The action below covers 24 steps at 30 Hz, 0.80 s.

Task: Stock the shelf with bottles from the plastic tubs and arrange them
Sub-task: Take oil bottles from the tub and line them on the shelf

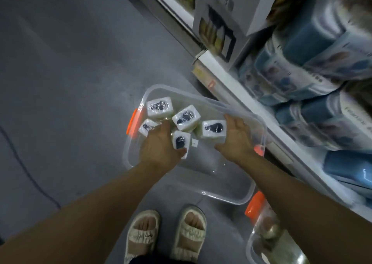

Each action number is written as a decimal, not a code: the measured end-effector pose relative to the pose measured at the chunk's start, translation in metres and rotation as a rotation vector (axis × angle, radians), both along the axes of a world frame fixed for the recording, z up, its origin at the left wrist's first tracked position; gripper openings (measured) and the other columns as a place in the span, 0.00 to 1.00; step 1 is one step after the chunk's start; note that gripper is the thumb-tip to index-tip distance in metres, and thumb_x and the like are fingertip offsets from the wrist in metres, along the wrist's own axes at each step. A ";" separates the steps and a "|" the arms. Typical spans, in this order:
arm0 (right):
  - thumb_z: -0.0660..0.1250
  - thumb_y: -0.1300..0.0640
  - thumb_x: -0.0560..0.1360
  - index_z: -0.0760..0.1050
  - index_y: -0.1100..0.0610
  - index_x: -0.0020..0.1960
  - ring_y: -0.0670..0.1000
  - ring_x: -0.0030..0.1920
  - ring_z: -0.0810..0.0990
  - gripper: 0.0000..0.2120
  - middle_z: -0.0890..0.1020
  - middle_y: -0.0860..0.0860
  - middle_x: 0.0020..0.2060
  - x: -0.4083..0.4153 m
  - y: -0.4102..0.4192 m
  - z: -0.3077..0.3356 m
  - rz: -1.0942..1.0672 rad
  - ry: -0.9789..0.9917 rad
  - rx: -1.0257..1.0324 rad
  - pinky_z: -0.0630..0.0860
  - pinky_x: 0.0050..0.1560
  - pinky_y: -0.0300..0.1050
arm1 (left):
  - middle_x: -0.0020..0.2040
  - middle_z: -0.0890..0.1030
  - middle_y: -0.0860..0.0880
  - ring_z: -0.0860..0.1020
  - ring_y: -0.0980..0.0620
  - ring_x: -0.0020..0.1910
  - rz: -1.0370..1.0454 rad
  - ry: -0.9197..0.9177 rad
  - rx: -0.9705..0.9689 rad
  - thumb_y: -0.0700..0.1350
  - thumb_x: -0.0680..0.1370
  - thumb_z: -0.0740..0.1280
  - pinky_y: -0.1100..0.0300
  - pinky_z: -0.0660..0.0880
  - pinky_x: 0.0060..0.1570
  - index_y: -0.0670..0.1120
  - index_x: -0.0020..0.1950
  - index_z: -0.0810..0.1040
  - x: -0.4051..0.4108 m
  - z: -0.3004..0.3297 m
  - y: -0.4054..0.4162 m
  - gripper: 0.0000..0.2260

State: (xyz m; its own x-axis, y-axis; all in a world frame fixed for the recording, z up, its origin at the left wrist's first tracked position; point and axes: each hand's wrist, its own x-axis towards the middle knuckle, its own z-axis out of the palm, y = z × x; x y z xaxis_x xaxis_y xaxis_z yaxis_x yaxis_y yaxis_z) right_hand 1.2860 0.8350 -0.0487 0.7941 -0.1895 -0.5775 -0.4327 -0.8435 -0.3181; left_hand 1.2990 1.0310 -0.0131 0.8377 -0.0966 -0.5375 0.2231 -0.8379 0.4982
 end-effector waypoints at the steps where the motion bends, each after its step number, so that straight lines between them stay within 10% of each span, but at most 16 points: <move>1: 0.74 0.53 0.68 0.49 0.53 0.77 0.55 0.74 0.53 0.47 0.55 0.56 0.74 0.002 -0.001 -0.014 0.010 -0.006 -0.012 0.51 0.70 0.44 | 0.60 0.78 0.49 0.76 0.46 0.60 0.001 -0.021 -0.013 0.48 0.67 0.78 0.48 0.74 0.57 0.49 0.63 0.70 -0.001 -0.011 -0.001 0.28; 9: 0.81 0.59 0.60 0.72 0.62 0.60 0.56 0.57 0.73 0.32 0.72 0.57 0.60 0.008 -0.008 -0.085 -0.032 -0.300 0.176 0.68 0.54 0.44 | 0.64 0.74 0.49 0.71 0.47 0.64 -0.071 -0.155 -0.025 0.47 0.68 0.77 0.50 0.71 0.61 0.48 0.69 0.68 -0.006 -0.061 0.001 0.33; 15: 0.78 0.62 0.64 0.70 0.55 0.51 0.46 0.38 0.72 0.21 0.74 0.46 0.39 0.004 -0.032 -0.062 -0.362 -0.335 0.389 0.68 0.36 0.28 | 0.66 0.73 0.49 0.70 0.47 0.65 -0.109 -0.148 -0.037 0.47 0.67 0.77 0.53 0.69 0.62 0.48 0.70 0.67 -0.006 -0.063 0.004 0.34; 18: 0.78 0.62 0.63 0.73 0.55 0.48 0.49 0.43 0.74 0.19 0.75 0.49 0.42 -0.003 -0.058 -0.034 -0.497 -0.327 0.524 0.74 0.44 0.42 | 0.67 0.72 0.50 0.69 0.49 0.65 -0.129 -0.126 -0.061 0.47 0.67 0.77 0.56 0.68 0.61 0.48 0.71 0.66 -0.007 -0.052 0.000 0.35; 24: 0.84 0.54 0.41 0.76 0.55 0.47 0.47 0.42 0.82 0.36 0.82 0.47 0.40 -0.001 -0.087 0.039 -0.518 -0.207 0.949 0.79 0.40 0.38 | 0.68 0.71 0.48 0.70 0.48 0.66 -0.166 -0.077 -0.151 0.47 0.65 0.79 0.50 0.69 0.64 0.48 0.71 0.66 -0.005 -0.013 -0.016 0.39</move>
